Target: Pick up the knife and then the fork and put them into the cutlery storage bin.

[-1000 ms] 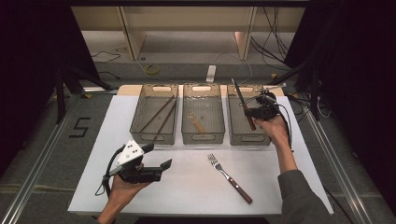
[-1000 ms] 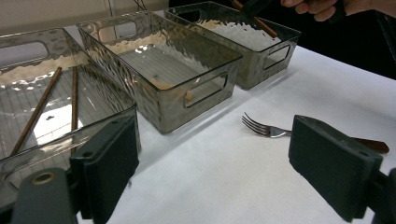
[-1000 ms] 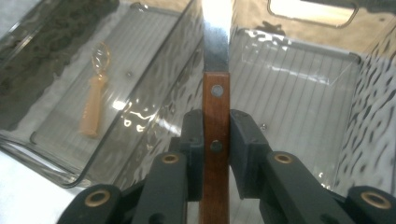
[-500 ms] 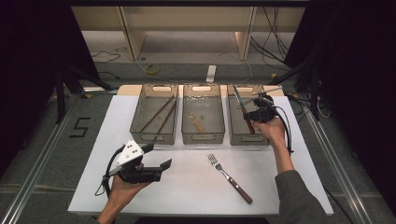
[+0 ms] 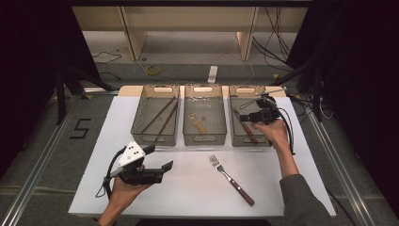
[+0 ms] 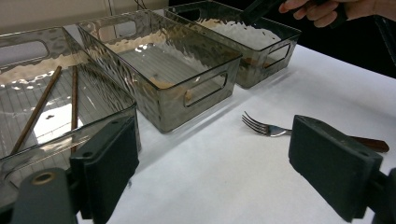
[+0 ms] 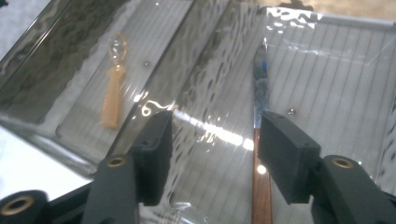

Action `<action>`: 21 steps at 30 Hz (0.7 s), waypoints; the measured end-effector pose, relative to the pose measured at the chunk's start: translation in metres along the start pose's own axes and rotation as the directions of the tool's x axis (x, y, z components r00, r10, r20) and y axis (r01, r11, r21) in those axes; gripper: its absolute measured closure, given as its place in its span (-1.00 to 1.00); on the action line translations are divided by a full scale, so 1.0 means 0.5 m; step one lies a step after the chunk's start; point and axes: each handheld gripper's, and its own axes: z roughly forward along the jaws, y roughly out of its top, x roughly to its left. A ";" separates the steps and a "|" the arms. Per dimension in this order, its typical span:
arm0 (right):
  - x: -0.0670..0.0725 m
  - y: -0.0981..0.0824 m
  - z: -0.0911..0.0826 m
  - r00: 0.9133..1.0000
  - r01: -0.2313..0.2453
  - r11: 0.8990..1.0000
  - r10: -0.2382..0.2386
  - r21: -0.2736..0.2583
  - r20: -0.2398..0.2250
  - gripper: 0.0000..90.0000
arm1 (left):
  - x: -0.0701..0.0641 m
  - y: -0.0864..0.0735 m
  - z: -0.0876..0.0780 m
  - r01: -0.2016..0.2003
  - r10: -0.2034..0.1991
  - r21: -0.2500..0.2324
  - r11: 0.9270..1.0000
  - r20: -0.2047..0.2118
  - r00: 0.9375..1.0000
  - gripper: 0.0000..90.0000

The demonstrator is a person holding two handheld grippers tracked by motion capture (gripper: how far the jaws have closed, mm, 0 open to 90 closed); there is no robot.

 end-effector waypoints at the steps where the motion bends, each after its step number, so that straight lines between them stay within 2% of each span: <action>1: 0.004 -0.001 -0.005 1.000 0.015 1.000 -0.015 -0.005 -0.004 -0.05 | 0.000 0.000 0.000 0.000 0.000 0.000 1.000 0.000 1.000 -0.66; 6: 0.036 -0.010 -0.034 0.995 0.090 0.996 -0.091 -0.016 -0.035 -0.18 | 0.001 0.000 0.000 0.001 -0.001 -0.001 1.000 -0.003 1.000 -0.66; 9: 0.059 -0.018 -0.057 0.989 0.133 0.991 -0.134 -0.025 -0.067 -0.28 | 0.000 0.000 0.000 0.000 0.000 0.001 1.000 -0.002 1.000 -0.66; 12: 0.084 -0.030 -0.079 0.982 0.171 0.984 -0.174 -0.041 -0.069 -0.36 | 0.000 0.000 0.000 0.000 0.000 0.001 1.000 -0.002 1.000 -0.66; 16: 0.112 -0.052 -0.096 0.973 0.214 0.976 -0.217 -0.044 -0.083 -0.39 | 0.000 0.000 -0.002 0.000 0.000 -0.008 1.000 0.002 1.000 -0.66; 21: 0.137 -0.087 -0.111 0.964 0.242 0.968 -0.247 -0.061 -0.094 -0.39 | 0.000 -0.001 -0.002 0.003 -0.003 -0.007 1.000 0.001 1.000 -0.66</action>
